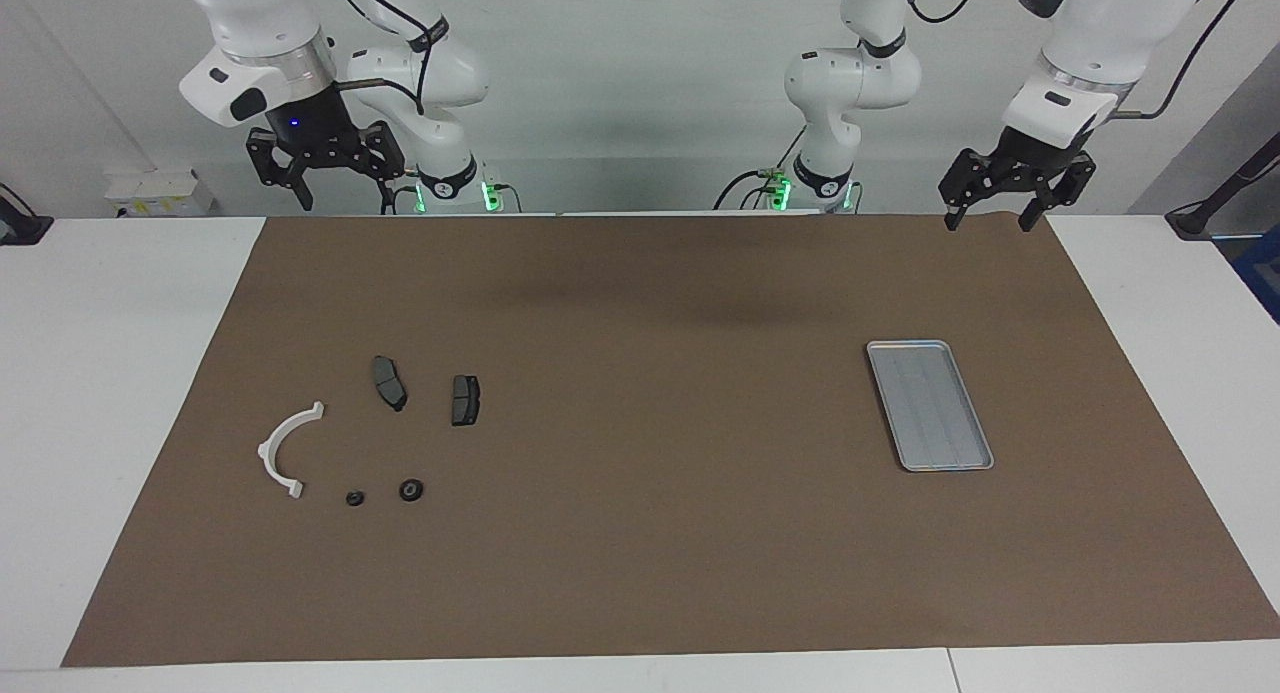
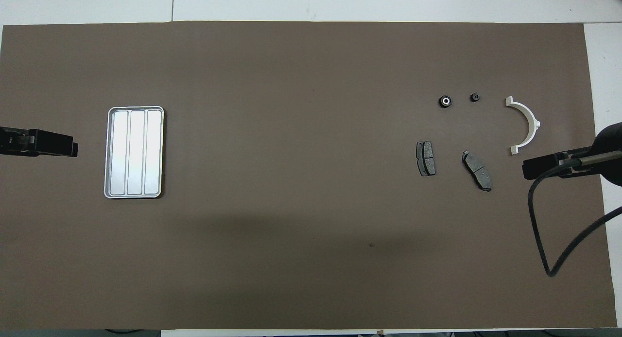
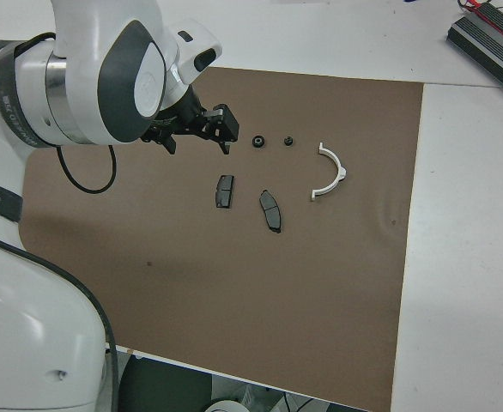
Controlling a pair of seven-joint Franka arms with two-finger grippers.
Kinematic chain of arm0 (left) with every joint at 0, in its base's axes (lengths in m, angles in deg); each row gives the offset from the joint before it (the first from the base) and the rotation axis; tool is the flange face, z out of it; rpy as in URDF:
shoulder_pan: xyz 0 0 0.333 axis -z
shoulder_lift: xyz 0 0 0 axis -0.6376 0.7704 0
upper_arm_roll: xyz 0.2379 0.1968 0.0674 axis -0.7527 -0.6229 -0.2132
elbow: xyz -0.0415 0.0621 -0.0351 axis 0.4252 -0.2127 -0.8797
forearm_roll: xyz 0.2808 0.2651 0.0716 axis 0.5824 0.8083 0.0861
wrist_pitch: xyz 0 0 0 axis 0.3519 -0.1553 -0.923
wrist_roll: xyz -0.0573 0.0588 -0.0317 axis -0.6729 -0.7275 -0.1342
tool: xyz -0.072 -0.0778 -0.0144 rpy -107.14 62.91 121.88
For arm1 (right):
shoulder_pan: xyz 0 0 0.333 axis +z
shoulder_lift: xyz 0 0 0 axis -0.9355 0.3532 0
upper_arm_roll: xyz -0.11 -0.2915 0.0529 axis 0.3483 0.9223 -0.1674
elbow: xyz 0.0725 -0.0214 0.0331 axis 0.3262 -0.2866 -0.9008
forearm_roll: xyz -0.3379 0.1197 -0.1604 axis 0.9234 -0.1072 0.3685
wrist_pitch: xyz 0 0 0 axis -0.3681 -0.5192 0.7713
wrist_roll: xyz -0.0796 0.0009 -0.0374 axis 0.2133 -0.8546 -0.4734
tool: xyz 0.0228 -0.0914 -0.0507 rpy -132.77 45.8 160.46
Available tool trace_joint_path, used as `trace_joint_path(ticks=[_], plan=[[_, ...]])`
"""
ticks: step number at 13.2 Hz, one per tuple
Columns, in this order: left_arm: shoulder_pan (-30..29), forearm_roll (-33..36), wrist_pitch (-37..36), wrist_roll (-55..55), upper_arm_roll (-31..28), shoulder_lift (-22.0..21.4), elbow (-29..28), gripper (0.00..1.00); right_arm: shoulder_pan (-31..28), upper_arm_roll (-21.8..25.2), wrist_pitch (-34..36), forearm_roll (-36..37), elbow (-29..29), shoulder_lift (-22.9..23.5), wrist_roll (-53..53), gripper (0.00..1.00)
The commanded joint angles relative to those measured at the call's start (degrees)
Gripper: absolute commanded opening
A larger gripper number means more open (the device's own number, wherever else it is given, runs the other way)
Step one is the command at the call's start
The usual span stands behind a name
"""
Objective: Pick bearing gear from pile to tray
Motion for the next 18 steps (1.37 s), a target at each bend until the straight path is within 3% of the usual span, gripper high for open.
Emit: trace_joint_path(ticks=[1, 15, 18], plan=[[0.2, -0.7, 0.3, 0.0, -0.3, -2.0, -2.2, 1.00, -0.9, -0.2, 0.2, -1.1, -0.9, -1.0, -0.1, 1.00], [0.2, -0.6, 0.3, 0.0, -0.3, -2.0, -2.2, 1.00, -1.2, -0.1, 0.1, -1.1, -1.6, -1.9, -1.4, 1.00], [0.2, -0.6, 0.3, 0.0, -0.2, -2.0, -2.2, 1.00, -1.6, 0.0, -6.1, -1.0, -4.7, -0.2, 0.0, 1.00]])
